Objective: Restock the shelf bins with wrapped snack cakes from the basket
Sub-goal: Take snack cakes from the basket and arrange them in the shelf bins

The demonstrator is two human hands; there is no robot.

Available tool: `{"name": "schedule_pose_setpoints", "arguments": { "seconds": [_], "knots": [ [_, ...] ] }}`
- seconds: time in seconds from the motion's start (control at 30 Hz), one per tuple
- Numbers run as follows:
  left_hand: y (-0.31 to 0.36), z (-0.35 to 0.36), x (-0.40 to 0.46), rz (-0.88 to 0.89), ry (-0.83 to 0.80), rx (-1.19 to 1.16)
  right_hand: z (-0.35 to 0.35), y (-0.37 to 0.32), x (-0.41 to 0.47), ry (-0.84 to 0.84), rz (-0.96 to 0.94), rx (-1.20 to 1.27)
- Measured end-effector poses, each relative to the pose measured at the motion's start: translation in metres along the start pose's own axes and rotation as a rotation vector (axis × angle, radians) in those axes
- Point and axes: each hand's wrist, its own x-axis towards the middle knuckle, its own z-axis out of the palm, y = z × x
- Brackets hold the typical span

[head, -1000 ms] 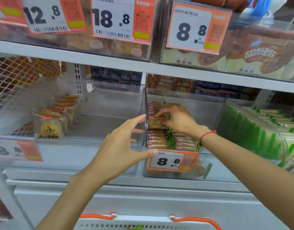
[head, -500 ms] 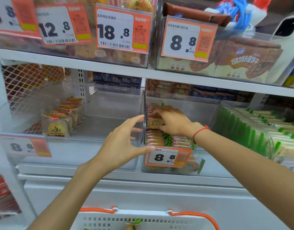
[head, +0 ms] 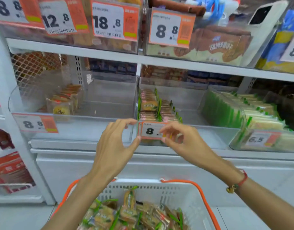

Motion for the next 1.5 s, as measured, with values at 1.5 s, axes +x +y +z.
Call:
{"name": "schedule_pose_setpoints", "arguments": {
  "seconds": [1.5],
  "knots": [
    [-0.026, 0.038, -0.112, -0.646, -0.519, -0.593, 0.07, 0.029, -0.063, -0.436, 0.22, 0.289]
  ]
}}
